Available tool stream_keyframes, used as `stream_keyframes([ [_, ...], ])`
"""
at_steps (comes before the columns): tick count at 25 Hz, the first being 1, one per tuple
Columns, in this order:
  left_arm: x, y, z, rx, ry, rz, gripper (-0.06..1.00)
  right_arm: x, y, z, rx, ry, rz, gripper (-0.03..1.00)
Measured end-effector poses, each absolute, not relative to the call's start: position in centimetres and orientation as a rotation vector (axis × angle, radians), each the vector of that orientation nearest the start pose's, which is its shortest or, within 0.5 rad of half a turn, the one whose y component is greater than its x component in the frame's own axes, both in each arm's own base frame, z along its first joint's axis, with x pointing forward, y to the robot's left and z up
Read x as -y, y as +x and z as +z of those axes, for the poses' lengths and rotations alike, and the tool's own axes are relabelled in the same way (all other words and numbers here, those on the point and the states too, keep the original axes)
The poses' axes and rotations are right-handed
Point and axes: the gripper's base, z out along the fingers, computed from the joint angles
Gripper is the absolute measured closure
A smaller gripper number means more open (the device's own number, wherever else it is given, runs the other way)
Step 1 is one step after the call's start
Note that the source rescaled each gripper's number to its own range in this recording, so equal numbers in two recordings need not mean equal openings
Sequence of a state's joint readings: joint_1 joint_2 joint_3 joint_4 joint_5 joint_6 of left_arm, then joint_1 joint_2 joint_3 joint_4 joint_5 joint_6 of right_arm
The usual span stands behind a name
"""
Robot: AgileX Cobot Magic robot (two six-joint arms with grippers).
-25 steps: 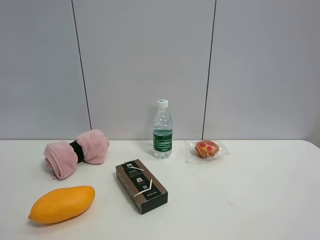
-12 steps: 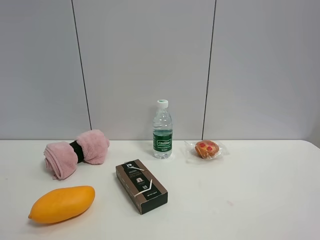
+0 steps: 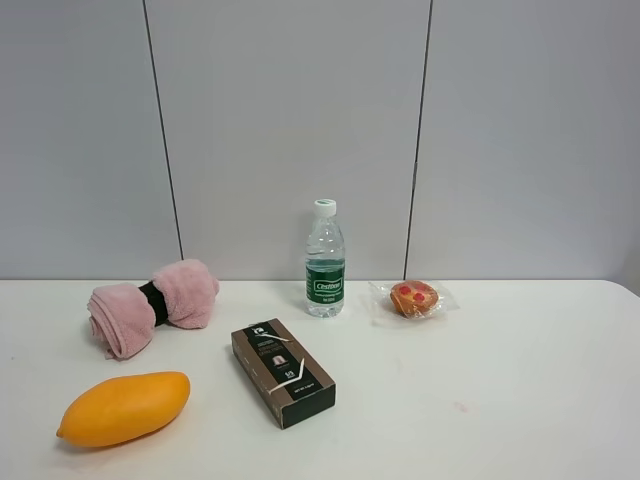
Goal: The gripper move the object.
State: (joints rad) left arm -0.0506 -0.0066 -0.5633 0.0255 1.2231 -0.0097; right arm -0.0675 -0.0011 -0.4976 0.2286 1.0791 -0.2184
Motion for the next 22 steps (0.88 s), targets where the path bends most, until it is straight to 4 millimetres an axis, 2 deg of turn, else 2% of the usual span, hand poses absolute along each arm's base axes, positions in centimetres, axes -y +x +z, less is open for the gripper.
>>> stream_keyframes([
  [8,0.0,-1.7,28.2,-2.099,0.055,-0.045,-0.05,-1.9,-0.5,27.7,-2.037,-0.167,0.096,-0.03],
  [13,0.4,-0.8,27.9,-2.040,0.043,-0.106,-0.05,-1.9,-0.5,27.7,-2.037,-0.167,0.096,-0.03],
  [22,0.4,-0.7,28.0,-2.026,0.038,-0.115,-0.05,-1.9,-0.5,27.7,-2.037,-0.167,0.096,-0.03],
])
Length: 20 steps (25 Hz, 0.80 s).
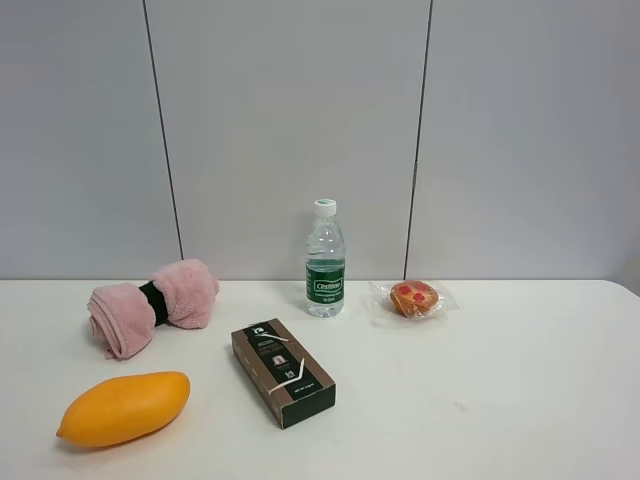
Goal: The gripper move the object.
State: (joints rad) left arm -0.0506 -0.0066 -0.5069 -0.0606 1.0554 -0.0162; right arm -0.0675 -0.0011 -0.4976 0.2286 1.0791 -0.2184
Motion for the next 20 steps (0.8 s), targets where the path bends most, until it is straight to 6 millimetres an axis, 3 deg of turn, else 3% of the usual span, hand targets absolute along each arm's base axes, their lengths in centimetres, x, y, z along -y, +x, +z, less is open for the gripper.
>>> stream_keyframes([
  [20,0.45,-0.68,27.97,-2.026,0.037,-0.115,-0.05,-1.86,-0.55,27.68,-2.037,-0.167,0.096,-0.03],
])
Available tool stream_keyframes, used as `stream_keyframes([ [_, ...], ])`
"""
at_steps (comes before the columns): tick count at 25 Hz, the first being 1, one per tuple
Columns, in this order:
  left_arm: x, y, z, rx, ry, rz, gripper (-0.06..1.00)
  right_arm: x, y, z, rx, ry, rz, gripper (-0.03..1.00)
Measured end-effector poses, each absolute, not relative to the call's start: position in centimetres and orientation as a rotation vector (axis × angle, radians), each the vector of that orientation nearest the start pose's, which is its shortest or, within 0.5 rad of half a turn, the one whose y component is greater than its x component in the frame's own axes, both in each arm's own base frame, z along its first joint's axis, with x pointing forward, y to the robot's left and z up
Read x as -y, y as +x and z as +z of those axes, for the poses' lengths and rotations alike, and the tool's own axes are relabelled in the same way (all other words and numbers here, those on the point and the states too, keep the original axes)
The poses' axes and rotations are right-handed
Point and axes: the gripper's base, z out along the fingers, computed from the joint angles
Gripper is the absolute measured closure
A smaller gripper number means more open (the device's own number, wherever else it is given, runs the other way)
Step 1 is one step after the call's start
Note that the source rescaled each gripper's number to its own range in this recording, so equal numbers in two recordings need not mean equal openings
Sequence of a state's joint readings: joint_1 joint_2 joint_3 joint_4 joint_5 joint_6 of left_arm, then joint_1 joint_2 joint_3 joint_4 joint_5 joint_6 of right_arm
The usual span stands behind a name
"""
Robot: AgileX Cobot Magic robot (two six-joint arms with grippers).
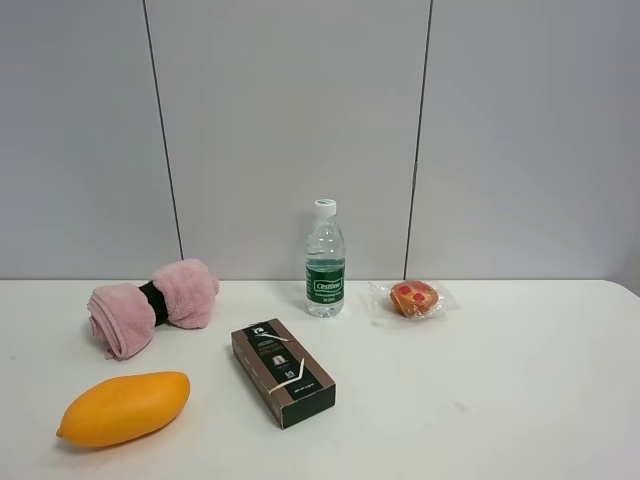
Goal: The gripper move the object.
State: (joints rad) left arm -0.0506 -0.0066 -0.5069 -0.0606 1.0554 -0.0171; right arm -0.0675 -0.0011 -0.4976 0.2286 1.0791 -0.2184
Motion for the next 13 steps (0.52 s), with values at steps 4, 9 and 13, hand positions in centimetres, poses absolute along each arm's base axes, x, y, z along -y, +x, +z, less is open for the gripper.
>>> stream_keyframes([
  [4,0.45,-0.68,27.97,-2.026,0.037,-0.115,-0.05,-1.86,-0.55,27.68,-2.037,-0.167,0.096,-0.03],
  [9,0.45,-0.68,27.97,-2.026,0.037,-0.115,-0.05,-1.86,-0.55,27.68,-2.037,-0.167,0.096,-0.03],
  [13,0.45,-0.68,27.97,-2.026,0.037,-0.115,-0.05,-1.86,-0.55,27.68,-2.037,-0.167,0.096,-0.03],
])
